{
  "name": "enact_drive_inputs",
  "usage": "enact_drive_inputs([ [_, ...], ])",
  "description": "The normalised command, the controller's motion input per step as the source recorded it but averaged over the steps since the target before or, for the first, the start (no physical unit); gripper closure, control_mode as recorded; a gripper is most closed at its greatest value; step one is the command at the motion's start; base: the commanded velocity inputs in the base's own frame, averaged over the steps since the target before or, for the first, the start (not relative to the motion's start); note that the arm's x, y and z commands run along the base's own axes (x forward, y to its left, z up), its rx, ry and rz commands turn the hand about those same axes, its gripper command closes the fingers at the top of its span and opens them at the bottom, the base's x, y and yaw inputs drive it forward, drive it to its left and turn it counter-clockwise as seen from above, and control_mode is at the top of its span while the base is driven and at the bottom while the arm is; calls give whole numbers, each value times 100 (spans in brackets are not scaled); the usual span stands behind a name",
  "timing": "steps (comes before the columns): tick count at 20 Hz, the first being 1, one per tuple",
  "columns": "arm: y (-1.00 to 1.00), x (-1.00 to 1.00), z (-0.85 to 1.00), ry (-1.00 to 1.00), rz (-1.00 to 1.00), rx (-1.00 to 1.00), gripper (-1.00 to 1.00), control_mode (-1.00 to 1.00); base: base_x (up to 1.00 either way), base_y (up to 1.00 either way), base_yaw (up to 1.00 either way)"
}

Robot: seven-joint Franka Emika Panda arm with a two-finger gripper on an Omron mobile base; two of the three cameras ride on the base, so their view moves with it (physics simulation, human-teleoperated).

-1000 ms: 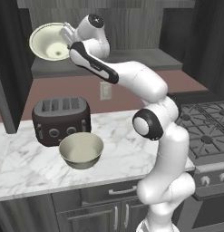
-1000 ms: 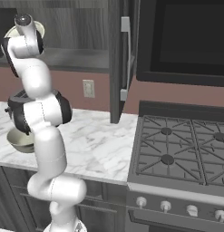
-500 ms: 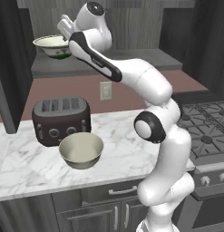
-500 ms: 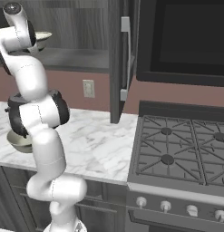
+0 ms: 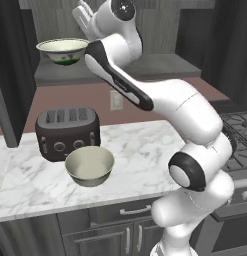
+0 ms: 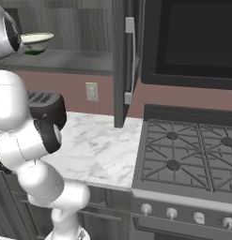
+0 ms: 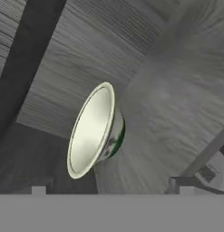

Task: Open the cabinet. Pick the bowls from the counter and place them in the cabinet. Then close the cabinet.

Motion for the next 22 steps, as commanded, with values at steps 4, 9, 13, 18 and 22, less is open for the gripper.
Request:
enact_drive_inputs([
  [4,-97,-100,16,-12,-12,35,-100,-100,0,0,0],
  [9,-92,-100,-36,10,-14,32,-100,-100,0,0,0],
  [13,-29,-100,-70,56,-4,4,-100,-100,0,0,0],
  [18,-16,-100,-45,56,12,0,-100,-100,0,0,0],
  [22,-1,-97,-31,31,20,0,-100,-100,0,0,0],
])
